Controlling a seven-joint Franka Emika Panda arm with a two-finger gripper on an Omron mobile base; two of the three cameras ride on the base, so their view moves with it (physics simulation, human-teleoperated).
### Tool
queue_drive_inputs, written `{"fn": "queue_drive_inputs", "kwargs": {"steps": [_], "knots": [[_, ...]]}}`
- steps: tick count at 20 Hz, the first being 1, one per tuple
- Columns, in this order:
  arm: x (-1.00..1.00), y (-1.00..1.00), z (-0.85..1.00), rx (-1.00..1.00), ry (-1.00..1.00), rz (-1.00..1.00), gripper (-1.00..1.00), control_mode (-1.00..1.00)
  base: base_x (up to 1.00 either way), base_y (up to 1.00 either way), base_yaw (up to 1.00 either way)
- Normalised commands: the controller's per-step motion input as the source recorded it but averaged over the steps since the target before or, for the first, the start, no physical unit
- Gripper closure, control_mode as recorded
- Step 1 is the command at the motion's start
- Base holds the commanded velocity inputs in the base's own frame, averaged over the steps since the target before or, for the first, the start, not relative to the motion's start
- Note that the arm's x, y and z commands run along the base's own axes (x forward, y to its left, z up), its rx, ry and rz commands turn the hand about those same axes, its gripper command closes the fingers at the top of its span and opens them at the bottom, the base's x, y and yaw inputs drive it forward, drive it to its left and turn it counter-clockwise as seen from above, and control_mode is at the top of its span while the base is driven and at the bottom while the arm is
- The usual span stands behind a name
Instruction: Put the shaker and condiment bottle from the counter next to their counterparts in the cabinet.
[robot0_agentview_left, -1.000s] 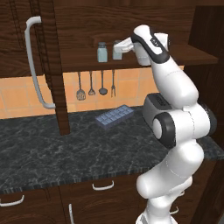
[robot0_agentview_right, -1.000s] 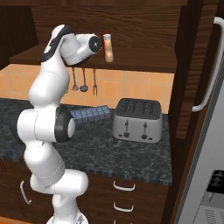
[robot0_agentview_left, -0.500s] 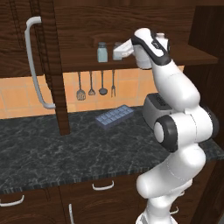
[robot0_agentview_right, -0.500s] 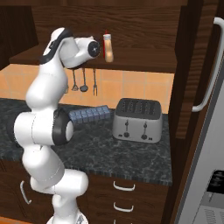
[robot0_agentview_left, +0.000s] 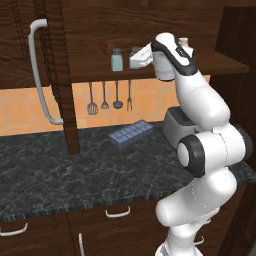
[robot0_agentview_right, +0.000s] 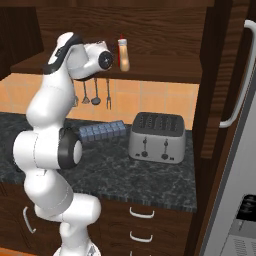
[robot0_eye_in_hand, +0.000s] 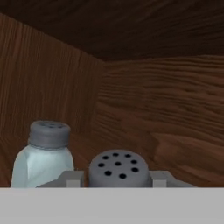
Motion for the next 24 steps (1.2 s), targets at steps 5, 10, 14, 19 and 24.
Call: {"fn": "queue_drive_inputs", "kwargs": {"steps": [5,10,14,19,24], "knots": [[0.0,-0.41,0.39,0.02,0.13,-0.05,-1.0,-1.0,0.0,0.0,0.0],[-0.05,-0.51,0.39,0.03,0.13,-0.05,-1.0,-1.0,0.0,0.0,0.0],[-0.29,-0.47,0.26,0.03,0.06,-0.04,-1.0,-1.0,0.0,0.0,0.0],[-0.8,-0.47,0.02,0.03,0.0,0.0,-1.0,-1.0,0.0,0.0,0.0],[-0.99,-0.36,0.0,0.02,-0.01,0.0,-1.0,-1.0,0.0,0.0,0.0]]}}
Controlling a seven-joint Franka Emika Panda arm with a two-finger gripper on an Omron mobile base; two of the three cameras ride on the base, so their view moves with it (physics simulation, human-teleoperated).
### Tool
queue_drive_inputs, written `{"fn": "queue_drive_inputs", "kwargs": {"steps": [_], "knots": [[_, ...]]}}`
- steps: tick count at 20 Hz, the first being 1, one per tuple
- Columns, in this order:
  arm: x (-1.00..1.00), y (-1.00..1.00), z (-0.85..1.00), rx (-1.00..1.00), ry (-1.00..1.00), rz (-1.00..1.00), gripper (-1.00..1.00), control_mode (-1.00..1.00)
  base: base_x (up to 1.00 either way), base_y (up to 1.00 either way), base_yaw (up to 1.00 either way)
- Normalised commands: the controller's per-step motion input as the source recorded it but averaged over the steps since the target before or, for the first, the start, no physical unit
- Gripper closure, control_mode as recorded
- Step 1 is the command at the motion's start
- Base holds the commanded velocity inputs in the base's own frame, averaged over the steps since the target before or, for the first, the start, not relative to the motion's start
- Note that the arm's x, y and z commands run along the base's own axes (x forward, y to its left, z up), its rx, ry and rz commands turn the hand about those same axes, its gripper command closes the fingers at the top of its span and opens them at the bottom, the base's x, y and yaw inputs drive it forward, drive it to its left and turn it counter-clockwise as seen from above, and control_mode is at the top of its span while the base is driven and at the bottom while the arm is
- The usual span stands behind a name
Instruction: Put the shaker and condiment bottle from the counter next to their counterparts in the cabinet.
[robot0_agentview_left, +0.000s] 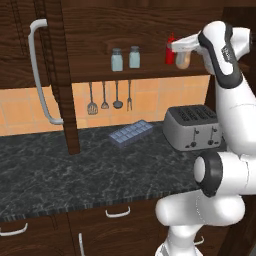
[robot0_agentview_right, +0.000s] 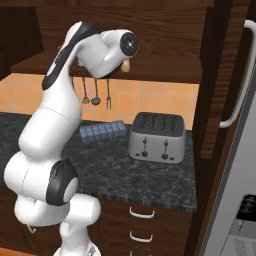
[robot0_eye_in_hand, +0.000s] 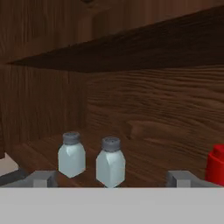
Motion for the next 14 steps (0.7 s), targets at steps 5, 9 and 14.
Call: {"fn": "queue_drive_inputs", "kwargs": {"steps": [5,9,14], "knots": [[-1.0,-0.33,0.0,0.01,-0.03,0.0,-1.0,-1.0,0.0,0.0,0.0],[-1.0,-0.34,0.0,0.01,0.0,0.0,-1.0,-1.0,0.0,0.0,0.0],[-1.0,-0.33,0.0,0.01,-0.03,0.0,-1.0,-1.0,0.0,0.0,0.0]]}}
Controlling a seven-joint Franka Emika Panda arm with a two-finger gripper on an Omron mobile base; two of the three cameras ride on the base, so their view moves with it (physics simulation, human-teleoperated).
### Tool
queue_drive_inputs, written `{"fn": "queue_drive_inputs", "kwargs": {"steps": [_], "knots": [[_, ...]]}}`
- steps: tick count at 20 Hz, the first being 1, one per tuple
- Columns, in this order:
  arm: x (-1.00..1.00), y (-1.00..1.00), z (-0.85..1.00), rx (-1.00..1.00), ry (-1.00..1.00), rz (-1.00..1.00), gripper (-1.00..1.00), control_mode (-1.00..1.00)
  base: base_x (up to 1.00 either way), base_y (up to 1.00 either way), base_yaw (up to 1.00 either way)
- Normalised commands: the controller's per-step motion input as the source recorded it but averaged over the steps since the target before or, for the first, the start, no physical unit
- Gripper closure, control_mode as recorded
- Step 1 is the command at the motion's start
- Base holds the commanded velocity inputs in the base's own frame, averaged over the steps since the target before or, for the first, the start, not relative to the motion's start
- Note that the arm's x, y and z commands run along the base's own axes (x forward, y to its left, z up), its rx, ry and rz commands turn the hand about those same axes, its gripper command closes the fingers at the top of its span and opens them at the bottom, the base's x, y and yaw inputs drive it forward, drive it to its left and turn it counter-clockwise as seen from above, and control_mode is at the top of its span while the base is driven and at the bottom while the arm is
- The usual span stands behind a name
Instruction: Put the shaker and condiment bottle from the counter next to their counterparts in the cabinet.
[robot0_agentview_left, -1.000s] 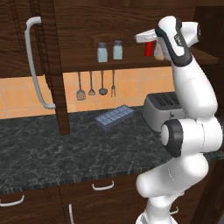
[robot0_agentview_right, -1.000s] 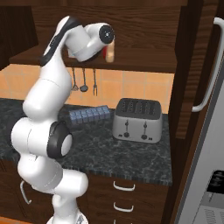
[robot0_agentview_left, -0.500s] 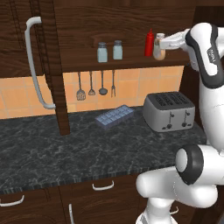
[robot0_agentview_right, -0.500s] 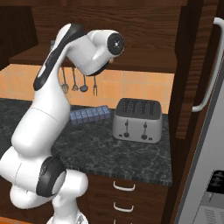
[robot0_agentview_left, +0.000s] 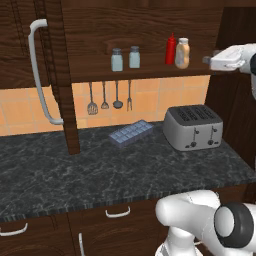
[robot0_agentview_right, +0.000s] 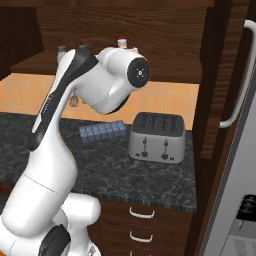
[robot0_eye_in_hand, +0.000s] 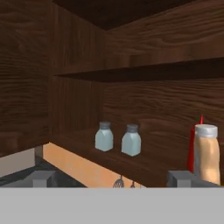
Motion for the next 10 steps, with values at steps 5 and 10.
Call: {"fn": "queue_drive_inputs", "kwargs": {"steps": [5,10], "knots": [[-1.0,-0.24,0.0,0.0,-0.01,0.0,-1.0,-1.0,0.0,0.0,0.0],[-1.0,-0.1,-0.02,0.0,0.0,0.01,-1.0,-1.0,0.0,0.0,0.0]]}}
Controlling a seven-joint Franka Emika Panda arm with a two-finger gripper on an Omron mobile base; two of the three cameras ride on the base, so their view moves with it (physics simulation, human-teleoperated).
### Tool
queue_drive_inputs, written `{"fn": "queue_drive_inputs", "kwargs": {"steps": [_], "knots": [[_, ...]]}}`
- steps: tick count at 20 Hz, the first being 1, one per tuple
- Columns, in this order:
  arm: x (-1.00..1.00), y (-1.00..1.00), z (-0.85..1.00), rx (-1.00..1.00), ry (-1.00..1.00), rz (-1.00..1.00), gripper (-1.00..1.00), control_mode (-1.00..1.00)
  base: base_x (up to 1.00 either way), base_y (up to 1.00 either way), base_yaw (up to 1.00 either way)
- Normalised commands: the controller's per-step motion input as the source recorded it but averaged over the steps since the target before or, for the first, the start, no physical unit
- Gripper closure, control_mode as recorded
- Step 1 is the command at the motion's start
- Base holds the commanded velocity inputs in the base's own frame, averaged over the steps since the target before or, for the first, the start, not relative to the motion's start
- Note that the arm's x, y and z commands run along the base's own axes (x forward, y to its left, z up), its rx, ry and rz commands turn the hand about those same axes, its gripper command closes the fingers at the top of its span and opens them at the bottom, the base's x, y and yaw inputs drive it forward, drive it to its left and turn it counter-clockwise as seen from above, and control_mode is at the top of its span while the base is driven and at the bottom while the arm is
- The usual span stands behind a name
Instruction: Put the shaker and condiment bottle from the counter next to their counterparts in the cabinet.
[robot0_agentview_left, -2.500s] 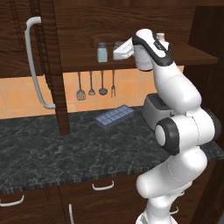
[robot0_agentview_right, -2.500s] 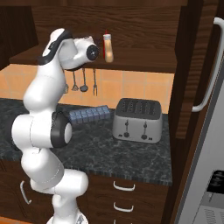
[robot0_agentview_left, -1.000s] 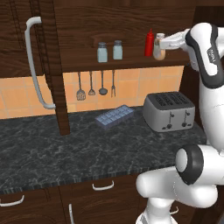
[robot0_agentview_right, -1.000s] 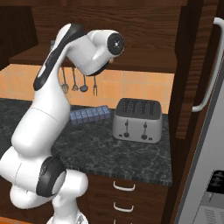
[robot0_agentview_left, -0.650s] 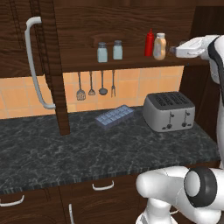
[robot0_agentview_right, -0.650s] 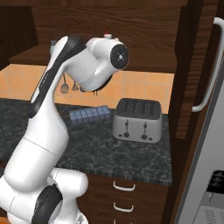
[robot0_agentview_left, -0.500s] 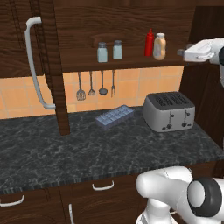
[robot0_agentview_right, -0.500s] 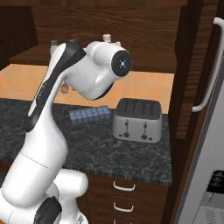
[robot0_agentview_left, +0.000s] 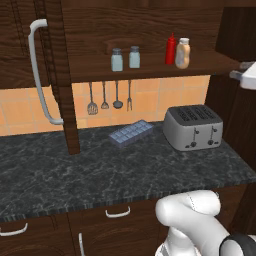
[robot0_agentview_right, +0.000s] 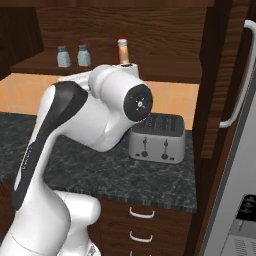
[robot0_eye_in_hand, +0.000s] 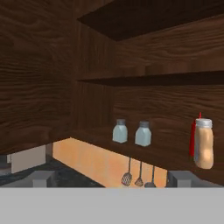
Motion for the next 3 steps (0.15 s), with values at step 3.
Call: {"fn": "queue_drive_inputs", "kwargs": {"steps": [3], "knots": [[-1.0,-0.02,-0.09,0.0,0.0,0.01,-1.0,-1.0,0.0,0.0,0.0]]}}
